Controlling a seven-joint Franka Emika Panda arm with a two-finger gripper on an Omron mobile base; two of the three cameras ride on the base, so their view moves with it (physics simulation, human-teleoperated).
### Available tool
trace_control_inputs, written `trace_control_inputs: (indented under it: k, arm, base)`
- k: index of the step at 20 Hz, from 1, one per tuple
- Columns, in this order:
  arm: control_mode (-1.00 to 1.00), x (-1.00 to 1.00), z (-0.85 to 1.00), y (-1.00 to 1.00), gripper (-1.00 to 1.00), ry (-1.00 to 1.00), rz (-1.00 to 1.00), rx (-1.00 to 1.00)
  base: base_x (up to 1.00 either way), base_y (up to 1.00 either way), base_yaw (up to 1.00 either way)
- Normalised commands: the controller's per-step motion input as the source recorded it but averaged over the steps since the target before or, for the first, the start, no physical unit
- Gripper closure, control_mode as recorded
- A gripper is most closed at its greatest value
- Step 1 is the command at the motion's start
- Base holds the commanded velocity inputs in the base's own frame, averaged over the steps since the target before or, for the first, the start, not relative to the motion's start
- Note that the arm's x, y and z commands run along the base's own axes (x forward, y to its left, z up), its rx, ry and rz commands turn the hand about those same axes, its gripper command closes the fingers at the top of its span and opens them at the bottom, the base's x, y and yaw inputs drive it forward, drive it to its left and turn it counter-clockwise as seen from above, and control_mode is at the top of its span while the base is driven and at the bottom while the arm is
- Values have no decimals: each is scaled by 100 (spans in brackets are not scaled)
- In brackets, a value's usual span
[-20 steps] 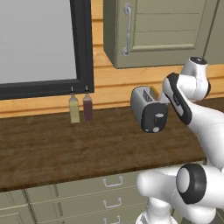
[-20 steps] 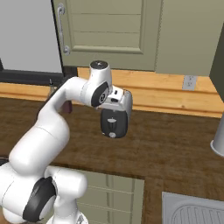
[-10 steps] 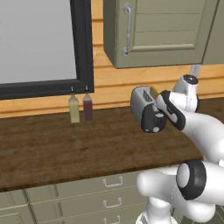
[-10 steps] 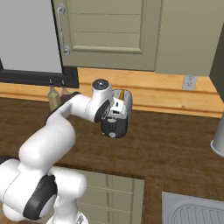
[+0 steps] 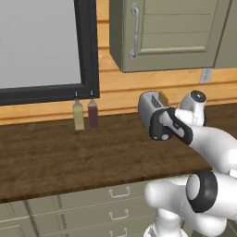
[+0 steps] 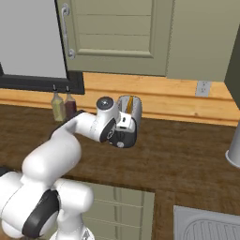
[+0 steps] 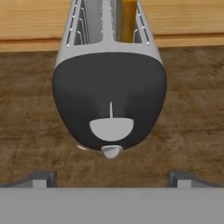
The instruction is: Start the toaster. Once the lever pops up, take the bread to the plate on the dining counter.
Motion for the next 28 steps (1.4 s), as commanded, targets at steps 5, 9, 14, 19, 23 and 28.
trace_control_inputs:
  k: [5,9,14,19,23,28]
  arm:
    - [-100,38,-13,-1,-100,-19,0,0]
    - [-100,38,-11,0,-100,-5,0,0]
    - [-100,15,-9,-6,-100,1,0,0]
    - [-100,0,-5,-14,-100,1,0,0]
    - [-100,0,-5,0,-100,2,0,-1]
    - [-100,0,-3,0,100,0,0,-1]
  base:
    - [0,0,0]
    - [0,0,0]
    - [0,0,0]
    - [0,0,0]
    - [0,0,0]
    - [0,0,0]
